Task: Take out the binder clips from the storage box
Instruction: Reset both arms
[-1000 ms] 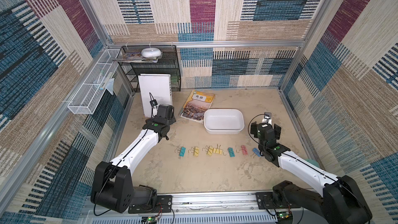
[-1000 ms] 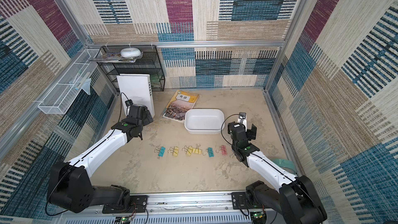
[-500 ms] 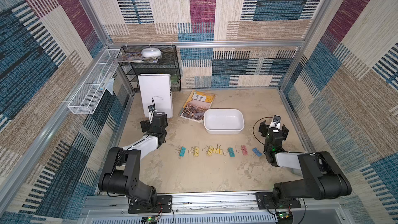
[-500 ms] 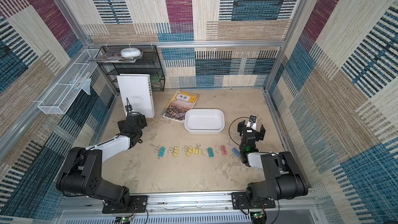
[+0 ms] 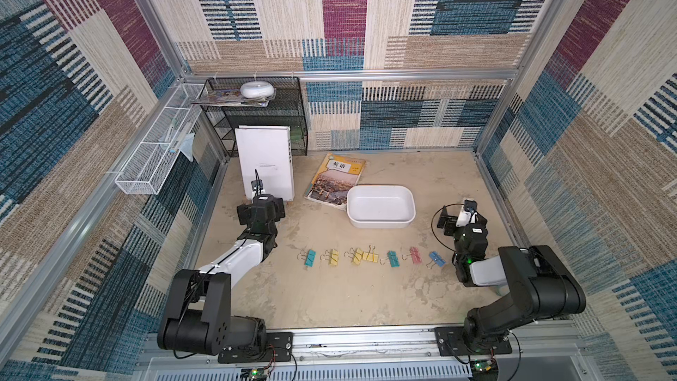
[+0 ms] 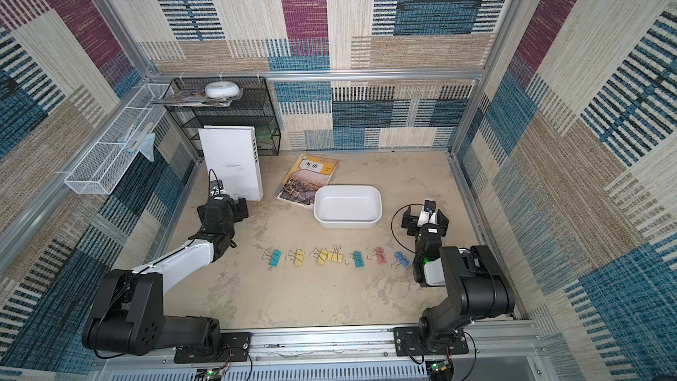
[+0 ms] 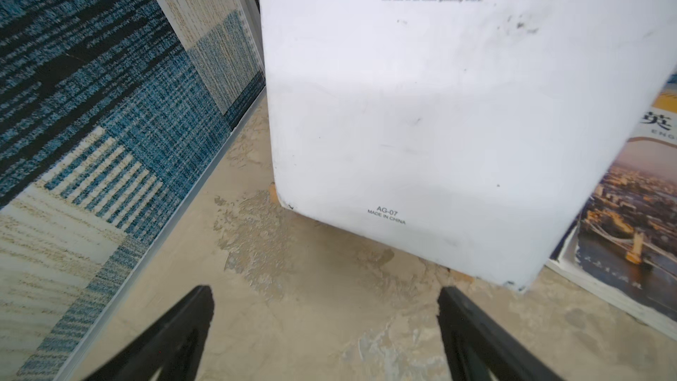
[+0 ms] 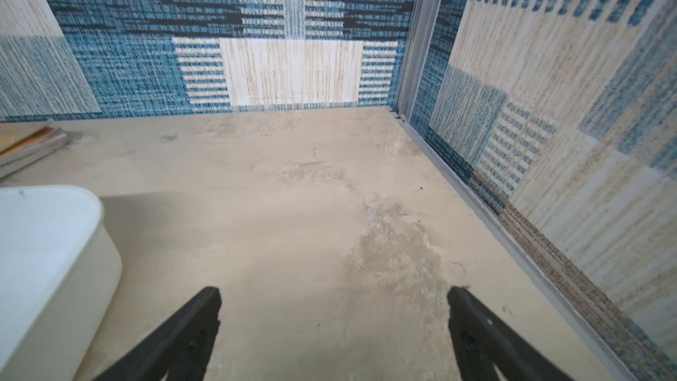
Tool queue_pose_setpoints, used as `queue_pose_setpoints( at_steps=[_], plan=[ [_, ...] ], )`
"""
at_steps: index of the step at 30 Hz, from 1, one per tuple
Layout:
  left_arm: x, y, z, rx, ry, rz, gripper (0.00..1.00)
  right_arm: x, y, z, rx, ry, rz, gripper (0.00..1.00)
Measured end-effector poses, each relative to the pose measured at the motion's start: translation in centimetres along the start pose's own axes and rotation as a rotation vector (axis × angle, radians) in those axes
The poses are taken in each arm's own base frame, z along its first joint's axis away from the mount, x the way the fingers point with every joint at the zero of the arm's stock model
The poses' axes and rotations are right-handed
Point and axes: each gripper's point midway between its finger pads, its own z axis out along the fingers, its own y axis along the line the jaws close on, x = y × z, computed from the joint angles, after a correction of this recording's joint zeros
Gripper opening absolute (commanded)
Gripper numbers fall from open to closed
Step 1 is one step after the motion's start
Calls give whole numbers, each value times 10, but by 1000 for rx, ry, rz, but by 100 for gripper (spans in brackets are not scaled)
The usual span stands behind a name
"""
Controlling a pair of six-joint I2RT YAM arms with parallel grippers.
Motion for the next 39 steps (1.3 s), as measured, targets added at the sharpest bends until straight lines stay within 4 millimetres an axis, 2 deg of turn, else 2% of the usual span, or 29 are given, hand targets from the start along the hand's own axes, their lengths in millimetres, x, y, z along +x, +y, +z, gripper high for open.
queue_pose_setpoints(
  at_steps=[5, 7, 11, 13, 16, 18, 23, 39],
  plan=[
    [49, 2, 2, 15, 70, 56, 99, -1, 3, 0, -21, -5, 3, 99],
    [61, -1, 5, 36, 82, 66, 99, -2, 4, 0, -25, -5, 4, 99],
    [60, -5, 12, 58, 36, 58, 99, -2, 5, 0, -28, -5, 4, 99],
    [53, -6, 13, 84, 1, 35, 99, -2, 5, 0, -28, -6, 4, 99],
    [57, 2, 15, 98, -27, 1, 99, -2, 5, 0, -28, -5, 5, 99],
    [65, -1, 17, 123, 0, -8, 99, -2, 5, 0, -28, -5, 5, 99],
    [53, -5, 18, 160, -42, -29, 99, -2, 5, 0, -28, -5, 5, 99],
    [52, -11, 17, 193, -48, -30, 99, -2, 5, 0, -29, -6, 5, 99]
  ],
)
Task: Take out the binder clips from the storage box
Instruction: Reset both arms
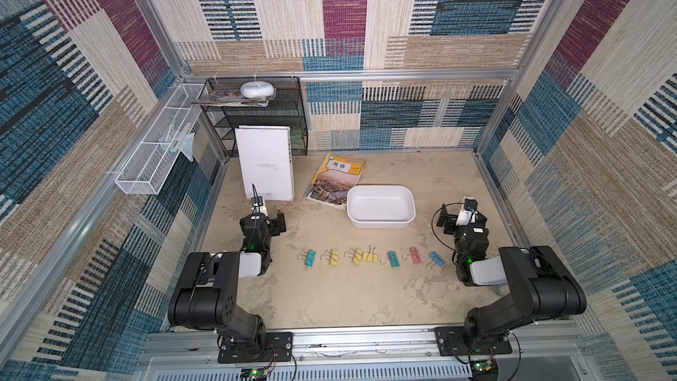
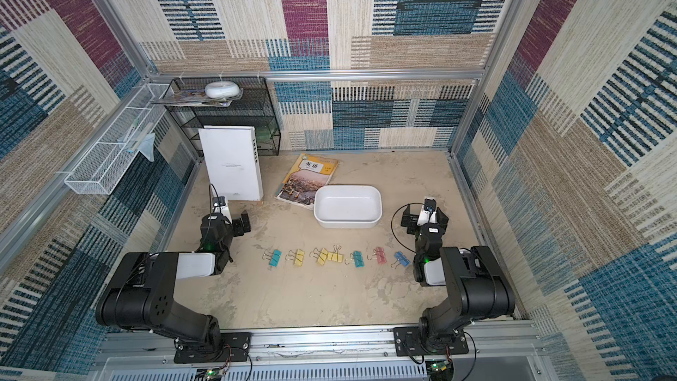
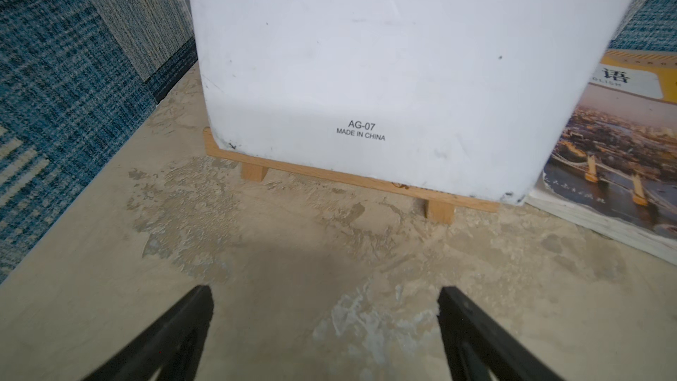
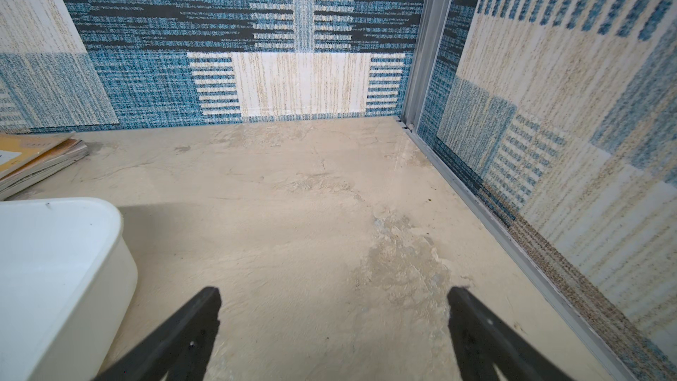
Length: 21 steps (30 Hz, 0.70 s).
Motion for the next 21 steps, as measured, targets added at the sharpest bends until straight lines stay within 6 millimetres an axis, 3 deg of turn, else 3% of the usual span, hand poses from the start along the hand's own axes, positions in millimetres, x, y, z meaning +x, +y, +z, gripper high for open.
queue_pose_setpoints(
  at_steps=[15, 21],
  plan=[
    [0, 0, 0, 0, 0, 0, 99, -1, 0, 0, 0, -2, 1, 99],
    [0, 0, 0, 0, 0, 0, 99, -2, 21, -3, -186, -12, -36, 99]
  ],
)
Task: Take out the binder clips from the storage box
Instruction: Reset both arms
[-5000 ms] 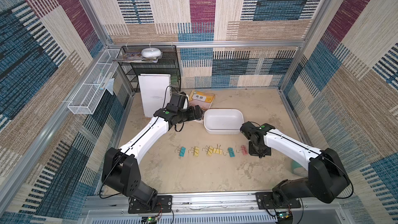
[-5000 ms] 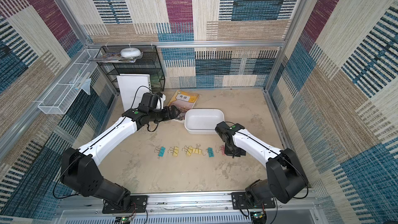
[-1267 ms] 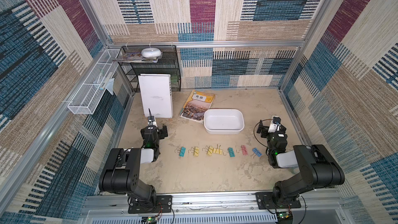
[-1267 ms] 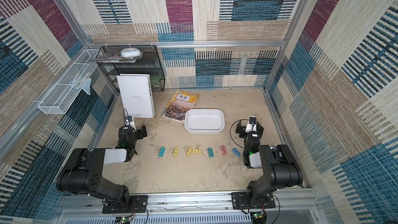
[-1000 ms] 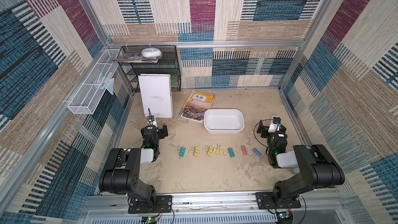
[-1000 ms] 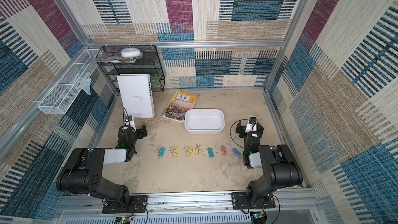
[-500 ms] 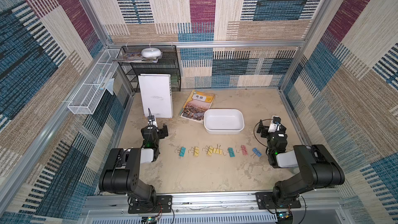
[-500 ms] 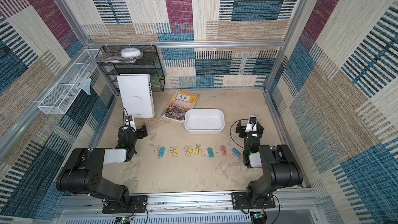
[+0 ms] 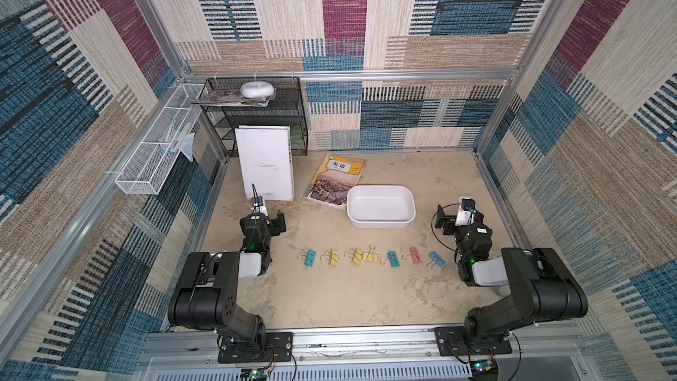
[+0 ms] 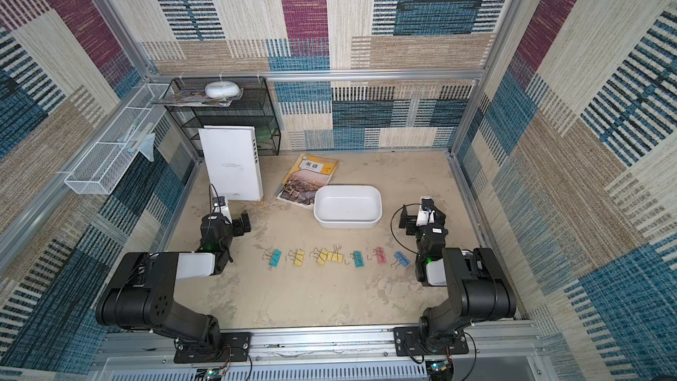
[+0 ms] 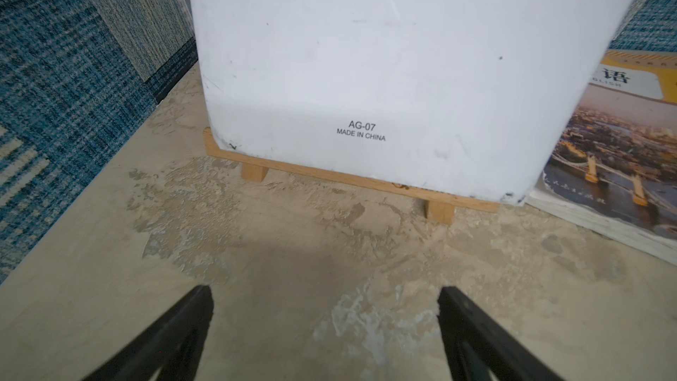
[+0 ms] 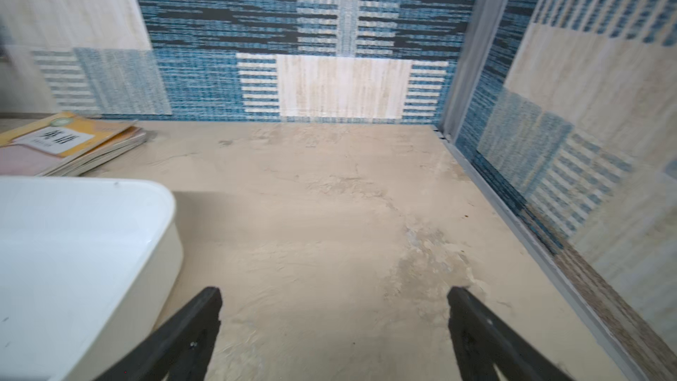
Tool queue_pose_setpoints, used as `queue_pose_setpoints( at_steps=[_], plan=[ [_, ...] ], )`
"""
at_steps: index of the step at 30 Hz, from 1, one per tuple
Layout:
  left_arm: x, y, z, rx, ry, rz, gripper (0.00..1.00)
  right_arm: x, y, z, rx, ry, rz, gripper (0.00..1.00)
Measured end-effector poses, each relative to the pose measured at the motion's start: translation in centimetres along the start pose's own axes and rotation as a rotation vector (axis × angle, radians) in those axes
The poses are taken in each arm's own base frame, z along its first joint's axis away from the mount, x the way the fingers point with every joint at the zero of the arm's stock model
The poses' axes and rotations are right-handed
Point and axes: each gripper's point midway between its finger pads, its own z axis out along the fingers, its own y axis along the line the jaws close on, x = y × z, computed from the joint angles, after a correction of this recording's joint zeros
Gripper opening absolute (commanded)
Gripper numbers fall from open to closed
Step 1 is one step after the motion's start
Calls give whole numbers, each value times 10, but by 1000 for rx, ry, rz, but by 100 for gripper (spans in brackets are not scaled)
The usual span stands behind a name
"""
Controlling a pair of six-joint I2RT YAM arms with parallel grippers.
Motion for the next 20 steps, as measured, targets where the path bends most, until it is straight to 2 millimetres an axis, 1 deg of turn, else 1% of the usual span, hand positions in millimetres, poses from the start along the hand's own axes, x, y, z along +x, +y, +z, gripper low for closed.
queue_pose_setpoints(
  at_steps=[4, 6, 10, 14, 20],
  plan=[
    [0, 0, 0, 0, 0, 0, 99, -1, 13, -1, -87, -6, -15, 99],
    [0, 0, 0, 0, 0, 0, 99, -2, 17, -1, -109, -10, -15, 99],
    [0, 0, 0, 0, 0, 0, 99, -6, 8, 8, -60, 0, -3, 99],
    [0, 0, 0, 0, 0, 0, 99, -1, 3, 9, -30, 21, 8, 99],
    [0, 0, 0, 0, 0, 0, 99, 0, 1, 9, -24, 27, 13, 99]
  ],
)
